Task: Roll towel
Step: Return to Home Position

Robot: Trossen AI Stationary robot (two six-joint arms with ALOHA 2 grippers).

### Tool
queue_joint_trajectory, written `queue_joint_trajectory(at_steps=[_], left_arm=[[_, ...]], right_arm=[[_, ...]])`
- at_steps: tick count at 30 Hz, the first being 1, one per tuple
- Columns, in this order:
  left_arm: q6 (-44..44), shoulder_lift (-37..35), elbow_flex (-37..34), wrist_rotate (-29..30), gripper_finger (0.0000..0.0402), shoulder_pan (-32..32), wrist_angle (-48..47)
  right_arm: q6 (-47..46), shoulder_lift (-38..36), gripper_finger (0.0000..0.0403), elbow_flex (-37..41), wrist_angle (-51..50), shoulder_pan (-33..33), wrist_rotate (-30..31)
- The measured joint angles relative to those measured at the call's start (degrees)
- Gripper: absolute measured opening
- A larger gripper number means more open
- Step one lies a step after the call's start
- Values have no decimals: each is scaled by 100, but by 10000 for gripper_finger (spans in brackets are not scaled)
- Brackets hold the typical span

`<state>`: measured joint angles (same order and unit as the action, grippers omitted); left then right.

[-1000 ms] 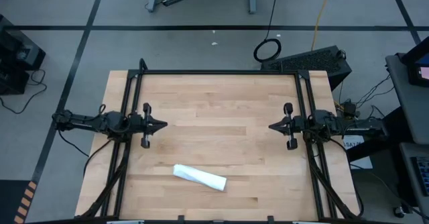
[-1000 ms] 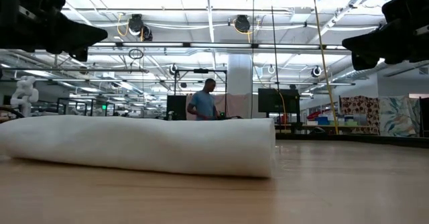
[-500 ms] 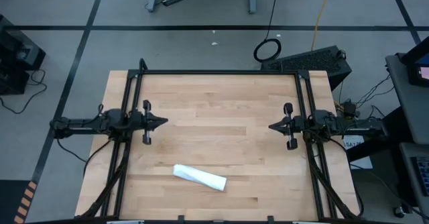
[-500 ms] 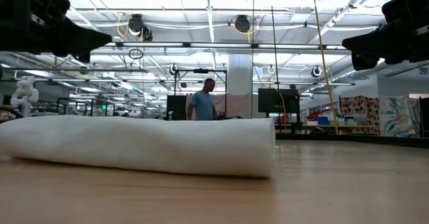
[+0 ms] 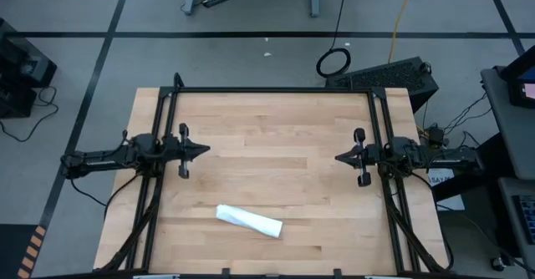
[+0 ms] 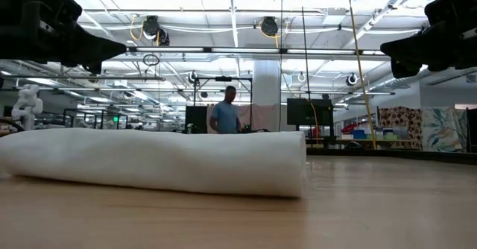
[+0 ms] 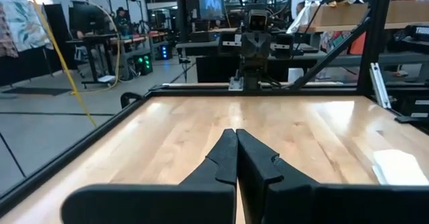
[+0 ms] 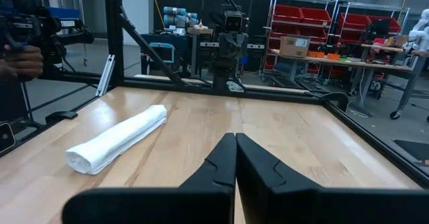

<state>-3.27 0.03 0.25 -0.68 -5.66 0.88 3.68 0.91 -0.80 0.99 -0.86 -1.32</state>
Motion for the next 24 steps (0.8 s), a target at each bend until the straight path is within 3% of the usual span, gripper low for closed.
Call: queue_joint_trajectory(at_steps=[11, 24], left_arm=[[433, -1, 0, -297, 0, 52, 0], [253, -2, 0, -216, 1, 124, -6]], right_arm=[[0, 2, 0, 0, 0, 0, 0], [0, 2, 0, 0, 0, 2, 0]])
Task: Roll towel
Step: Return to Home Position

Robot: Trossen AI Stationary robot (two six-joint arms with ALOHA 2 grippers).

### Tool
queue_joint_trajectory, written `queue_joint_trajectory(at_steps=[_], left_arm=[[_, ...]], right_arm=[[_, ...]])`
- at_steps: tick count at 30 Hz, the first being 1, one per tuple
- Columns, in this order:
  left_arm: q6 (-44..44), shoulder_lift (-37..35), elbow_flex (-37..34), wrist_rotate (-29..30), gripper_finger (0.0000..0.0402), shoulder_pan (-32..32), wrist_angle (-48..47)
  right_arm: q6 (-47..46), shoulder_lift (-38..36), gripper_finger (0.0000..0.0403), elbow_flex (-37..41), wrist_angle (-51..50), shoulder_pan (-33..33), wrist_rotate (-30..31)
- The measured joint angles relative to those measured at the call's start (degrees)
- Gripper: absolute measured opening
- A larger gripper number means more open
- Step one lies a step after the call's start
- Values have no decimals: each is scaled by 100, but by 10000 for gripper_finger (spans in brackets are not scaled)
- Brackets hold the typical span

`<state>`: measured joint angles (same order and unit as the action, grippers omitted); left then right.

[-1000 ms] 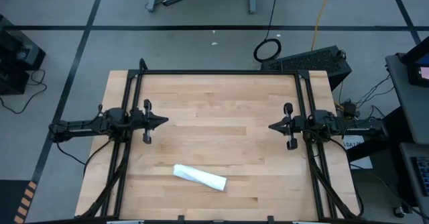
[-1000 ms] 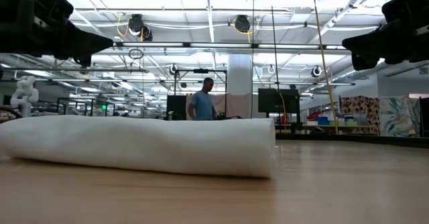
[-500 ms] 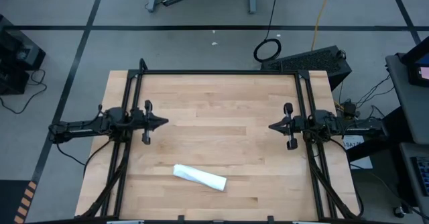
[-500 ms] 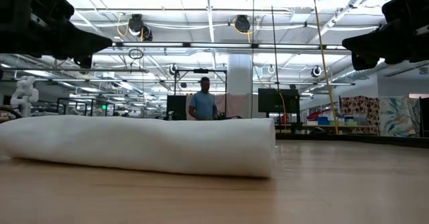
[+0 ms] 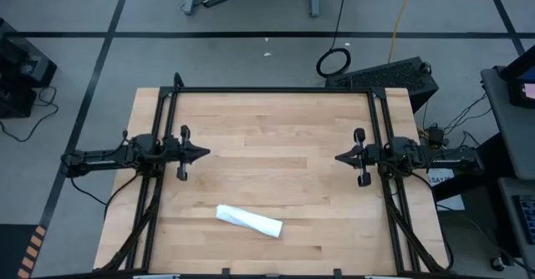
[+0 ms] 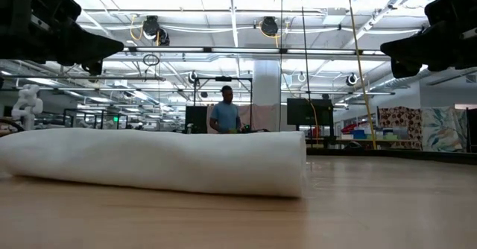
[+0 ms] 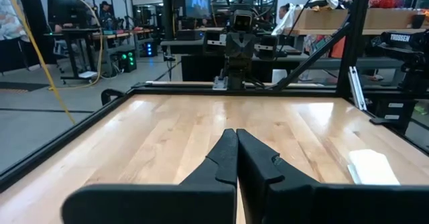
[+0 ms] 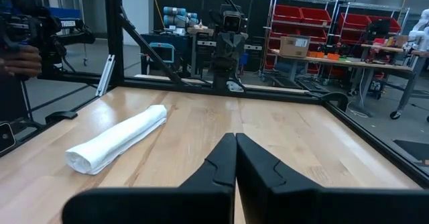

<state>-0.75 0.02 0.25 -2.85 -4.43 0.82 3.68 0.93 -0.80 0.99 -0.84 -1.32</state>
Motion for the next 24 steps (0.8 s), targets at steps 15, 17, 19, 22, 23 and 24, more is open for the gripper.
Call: queue_joint_trajectory(at_steps=[15, 17, 19, 22, 23, 24], left_arm=[[34, 2, 0, 19, 33, 0, 7], [34, 2, 0, 21, 34, 0, 7], [34, 2, 0, 23, 34, 0, 7], [37, 2, 0, 26, 34, 0, 7], [37, 2, 0, 26, 34, 0, 9], [37, 2, 0, 26, 34, 0, 9]], right_arm=[[0, 0, 0, 0, 0, -2, 0], [0, 0, 0, 0, 0, -2, 0], [-1, 0, 0, 0, 0, -2, 1], [0, 0, 0, 0, 0, -2, 0], [-2, 0, 0, 0, 0, 0, 0], [0, 0, 0, 0, 0, -2, 0]])
